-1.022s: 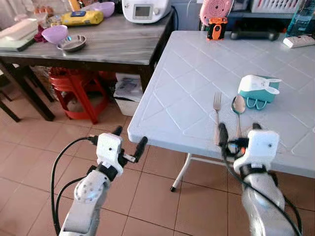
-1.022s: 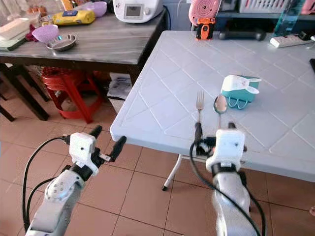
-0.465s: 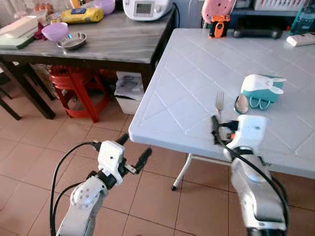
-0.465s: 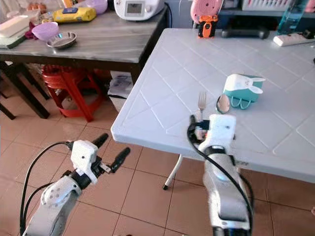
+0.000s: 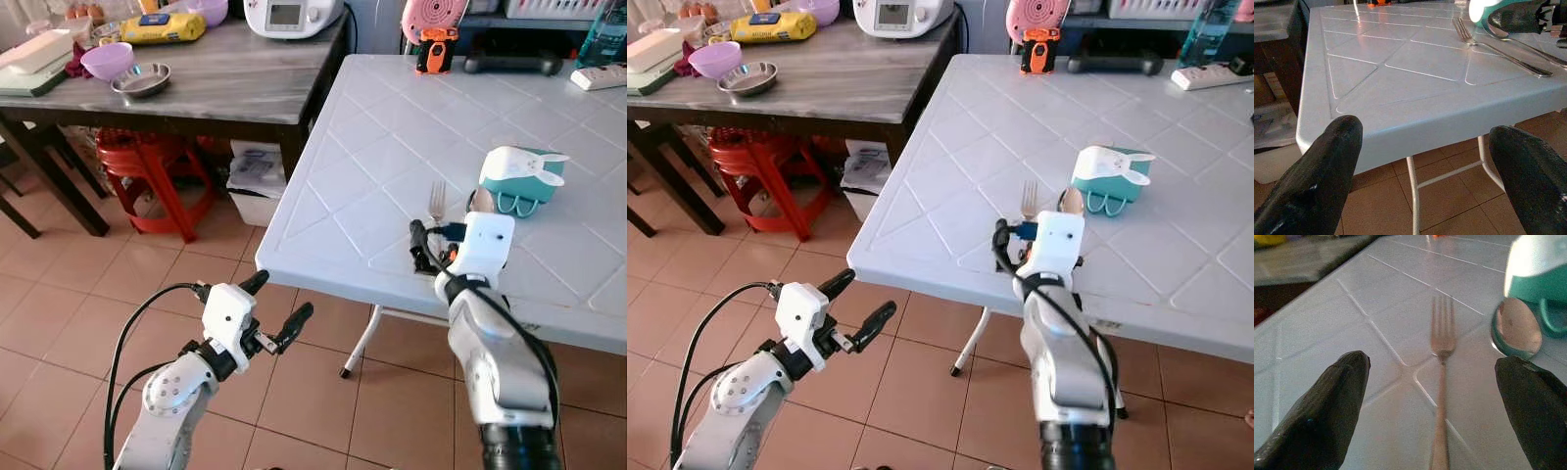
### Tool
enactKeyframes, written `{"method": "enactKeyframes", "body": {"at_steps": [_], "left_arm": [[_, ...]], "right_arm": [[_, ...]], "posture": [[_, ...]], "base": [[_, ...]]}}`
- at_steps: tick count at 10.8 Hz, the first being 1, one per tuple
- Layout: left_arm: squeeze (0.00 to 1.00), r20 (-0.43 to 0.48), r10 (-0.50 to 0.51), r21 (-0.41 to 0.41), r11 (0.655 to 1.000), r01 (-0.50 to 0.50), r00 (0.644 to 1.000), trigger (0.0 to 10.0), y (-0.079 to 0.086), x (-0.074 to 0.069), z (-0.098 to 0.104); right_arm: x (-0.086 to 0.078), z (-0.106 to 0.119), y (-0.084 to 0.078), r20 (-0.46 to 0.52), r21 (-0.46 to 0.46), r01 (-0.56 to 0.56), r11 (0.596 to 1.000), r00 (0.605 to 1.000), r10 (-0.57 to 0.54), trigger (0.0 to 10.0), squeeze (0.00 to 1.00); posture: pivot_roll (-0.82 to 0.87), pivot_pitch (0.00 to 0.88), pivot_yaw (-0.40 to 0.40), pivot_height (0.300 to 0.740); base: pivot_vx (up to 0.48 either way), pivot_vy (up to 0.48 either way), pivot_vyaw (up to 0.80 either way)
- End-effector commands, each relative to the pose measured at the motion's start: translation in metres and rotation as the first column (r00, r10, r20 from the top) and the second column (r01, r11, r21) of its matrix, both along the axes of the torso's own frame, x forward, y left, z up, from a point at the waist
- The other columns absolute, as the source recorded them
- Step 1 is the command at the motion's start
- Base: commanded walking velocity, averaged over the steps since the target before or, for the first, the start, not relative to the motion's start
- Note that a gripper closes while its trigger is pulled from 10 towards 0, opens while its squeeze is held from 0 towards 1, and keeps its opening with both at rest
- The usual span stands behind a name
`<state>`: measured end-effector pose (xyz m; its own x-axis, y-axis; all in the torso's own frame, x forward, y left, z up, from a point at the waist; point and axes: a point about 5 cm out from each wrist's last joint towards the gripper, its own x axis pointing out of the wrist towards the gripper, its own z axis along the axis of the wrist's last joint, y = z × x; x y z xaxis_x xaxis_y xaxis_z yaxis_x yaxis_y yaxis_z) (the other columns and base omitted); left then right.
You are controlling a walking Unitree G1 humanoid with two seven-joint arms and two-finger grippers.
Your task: Setting the table
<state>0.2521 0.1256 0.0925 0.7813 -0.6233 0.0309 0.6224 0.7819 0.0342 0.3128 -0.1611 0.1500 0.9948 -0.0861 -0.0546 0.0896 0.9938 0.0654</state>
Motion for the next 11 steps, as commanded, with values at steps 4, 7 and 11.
{"method": "enactKeyframes", "body": {"at_steps": [4, 7, 11], "left_arm": [[0.0, 0.005, -0.028, 0.008, 1.0, 0.028, 1.0, 10.0, 0.001, -0.006, 0.001], [0.0, 0.005, -0.028, 0.008, 1.0, 0.028, 1.0, 10.0, 0.001, -0.006, 0.0], [0.0, -0.005, -0.023, 0.01, 1.0, 0.023, 1.0, 10.0, 0.001, -0.008, -0.005]], "right_arm": [[0.013, -0.007, -0.011, -0.085, 0.051, 0.035, 0.998, 0.996, -0.031, 10.0, 0.0], [0.026, 0.001, -0.004, -0.08, 0.03, -0.015, 0.999, 0.997, 0.018, 10.0, 0.0], [0.03, -0.014, 0.002, -0.181, 0.041, -0.059, 0.997, 0.981, 0.066, 4.2, 0.0]], "posture": [[-0.07, 0.163, 0.091, 0.74], [-0.06, 0.163, 0.088, 0.74], [-0.05, 0.166, 0.083, 0.74]], "base": [[0.0, 0.0, 0.0], [0.0, 0.0, 0.0], [0.0, 0.0, 0.0]]}}
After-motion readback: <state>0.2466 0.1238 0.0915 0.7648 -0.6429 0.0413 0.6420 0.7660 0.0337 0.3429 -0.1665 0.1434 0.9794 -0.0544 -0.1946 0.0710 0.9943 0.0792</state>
